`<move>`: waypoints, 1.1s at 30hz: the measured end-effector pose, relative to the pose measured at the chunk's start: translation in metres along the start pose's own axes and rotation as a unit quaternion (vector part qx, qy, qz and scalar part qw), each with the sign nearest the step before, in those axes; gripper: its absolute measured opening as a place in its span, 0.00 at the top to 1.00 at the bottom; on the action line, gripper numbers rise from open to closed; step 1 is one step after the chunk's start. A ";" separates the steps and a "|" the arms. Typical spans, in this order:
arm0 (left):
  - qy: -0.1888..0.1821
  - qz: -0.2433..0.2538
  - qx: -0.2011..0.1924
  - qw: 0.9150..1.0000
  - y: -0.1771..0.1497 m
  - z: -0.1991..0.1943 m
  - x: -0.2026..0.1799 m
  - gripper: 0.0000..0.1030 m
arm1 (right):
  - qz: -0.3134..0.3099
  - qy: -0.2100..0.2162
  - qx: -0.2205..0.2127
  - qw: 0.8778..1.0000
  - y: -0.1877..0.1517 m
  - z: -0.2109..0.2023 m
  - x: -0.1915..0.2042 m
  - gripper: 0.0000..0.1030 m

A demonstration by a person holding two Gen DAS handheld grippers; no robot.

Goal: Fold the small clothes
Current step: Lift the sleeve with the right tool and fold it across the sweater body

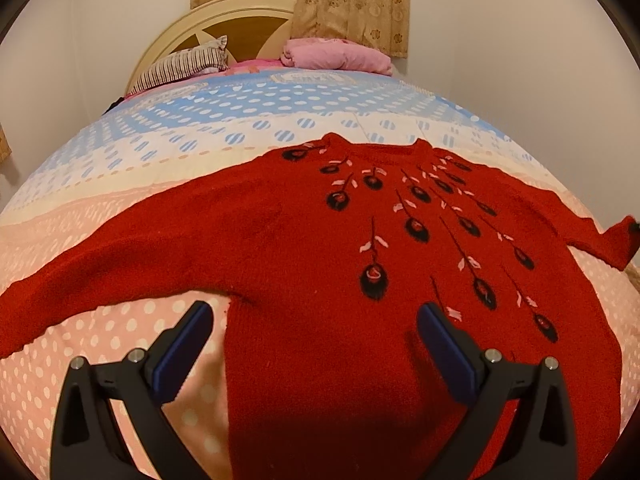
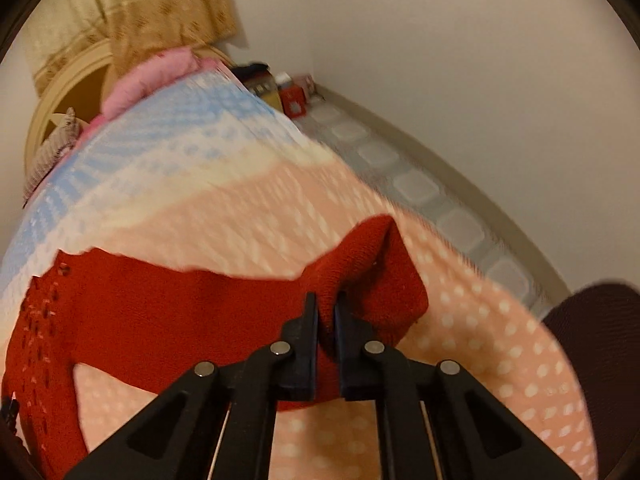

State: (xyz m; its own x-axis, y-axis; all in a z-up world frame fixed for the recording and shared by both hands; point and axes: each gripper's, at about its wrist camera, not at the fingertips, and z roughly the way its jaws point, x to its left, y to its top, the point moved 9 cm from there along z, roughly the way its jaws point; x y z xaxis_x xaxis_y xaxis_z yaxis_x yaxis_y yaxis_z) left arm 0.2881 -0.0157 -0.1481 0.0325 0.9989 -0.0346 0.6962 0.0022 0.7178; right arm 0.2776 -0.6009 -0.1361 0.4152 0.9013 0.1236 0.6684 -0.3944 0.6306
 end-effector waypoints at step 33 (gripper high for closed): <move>-0.032 -0.044 -0.003 0.999 -0.010 -0.006 0.024 0.00 | -0.268 0.131 -0.087 0.950 0.034 -0.111 0.344 0.94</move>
State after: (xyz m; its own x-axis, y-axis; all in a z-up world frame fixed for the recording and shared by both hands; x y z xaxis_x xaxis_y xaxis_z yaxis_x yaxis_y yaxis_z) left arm 0.2781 0.0084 -0.1517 0.0181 0.9897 -0.1420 0.6944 0.0898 0.7139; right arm 0.3748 -0.2844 0.0133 -0.1393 0.9871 -0.0790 0.6186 0.1490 0.7715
